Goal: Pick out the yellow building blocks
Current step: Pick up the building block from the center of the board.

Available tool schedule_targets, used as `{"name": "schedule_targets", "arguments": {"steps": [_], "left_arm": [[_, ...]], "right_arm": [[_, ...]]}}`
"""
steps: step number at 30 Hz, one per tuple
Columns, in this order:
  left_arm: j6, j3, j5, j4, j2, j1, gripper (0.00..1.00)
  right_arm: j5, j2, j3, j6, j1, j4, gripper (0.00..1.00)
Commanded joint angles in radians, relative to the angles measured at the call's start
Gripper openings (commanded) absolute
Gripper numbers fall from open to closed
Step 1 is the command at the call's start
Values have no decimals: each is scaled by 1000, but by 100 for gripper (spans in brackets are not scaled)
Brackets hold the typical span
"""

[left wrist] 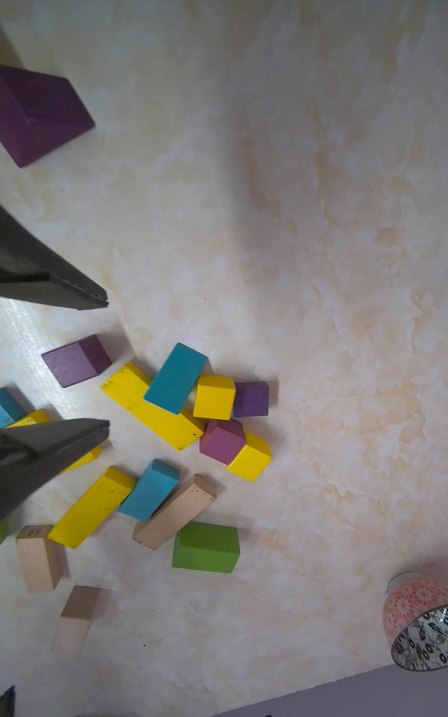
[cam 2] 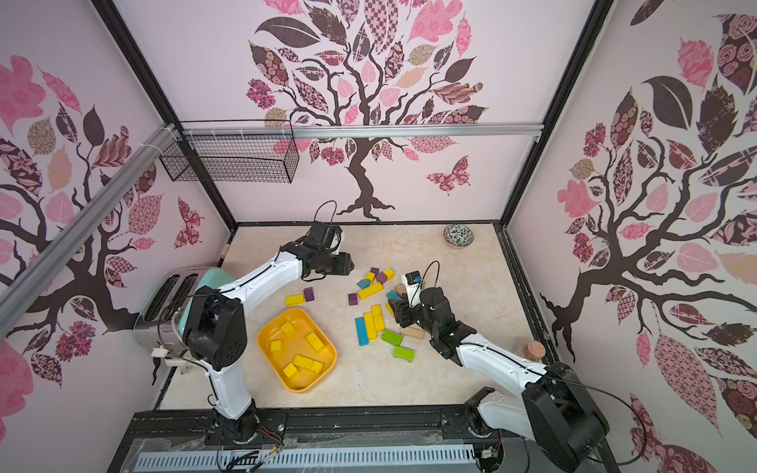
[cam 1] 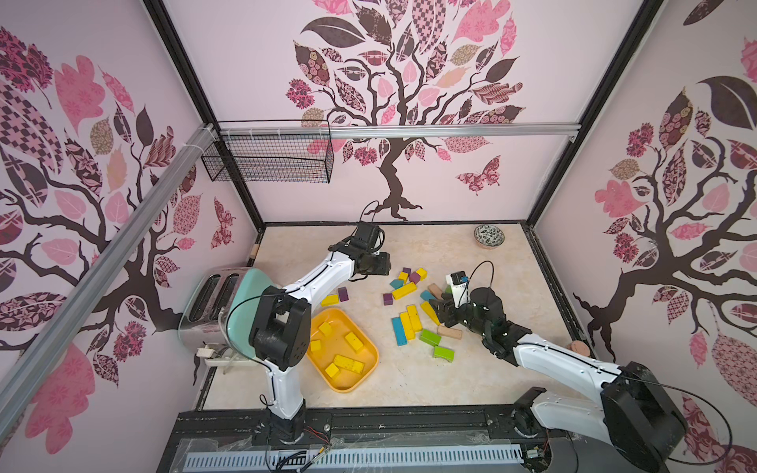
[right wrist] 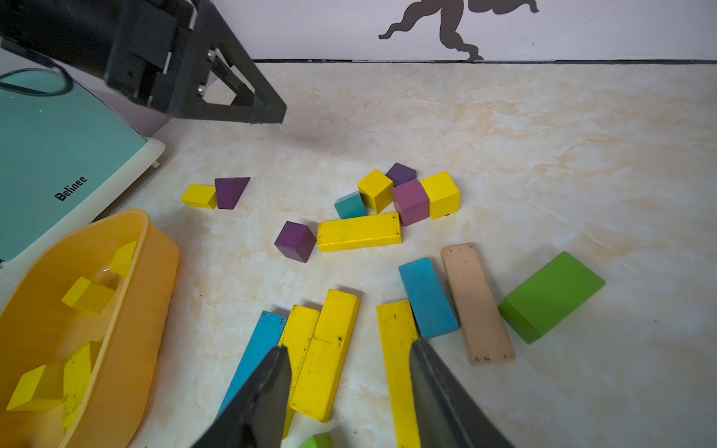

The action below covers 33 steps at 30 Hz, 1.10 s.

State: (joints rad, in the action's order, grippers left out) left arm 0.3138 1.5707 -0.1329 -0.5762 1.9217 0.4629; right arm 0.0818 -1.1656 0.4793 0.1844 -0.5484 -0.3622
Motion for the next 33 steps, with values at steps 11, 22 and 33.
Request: {"name": "schedule_targets", "arguments": {"steps": [11, 22, 33], "left_arm": [[-86, 300, 36, -99, 293, 51, 53], [-115, 475, 16, -225, 435, 68, 50], [-128, 544, 9, -306, 529, 82, 47]], "right_arm": [[-72, 37, -10, -24, -56, -53, 55], [-83, 43, -16, -29, -63, -57, 57], [-94, 46, -19, -39, -74, -60, 58]]}}
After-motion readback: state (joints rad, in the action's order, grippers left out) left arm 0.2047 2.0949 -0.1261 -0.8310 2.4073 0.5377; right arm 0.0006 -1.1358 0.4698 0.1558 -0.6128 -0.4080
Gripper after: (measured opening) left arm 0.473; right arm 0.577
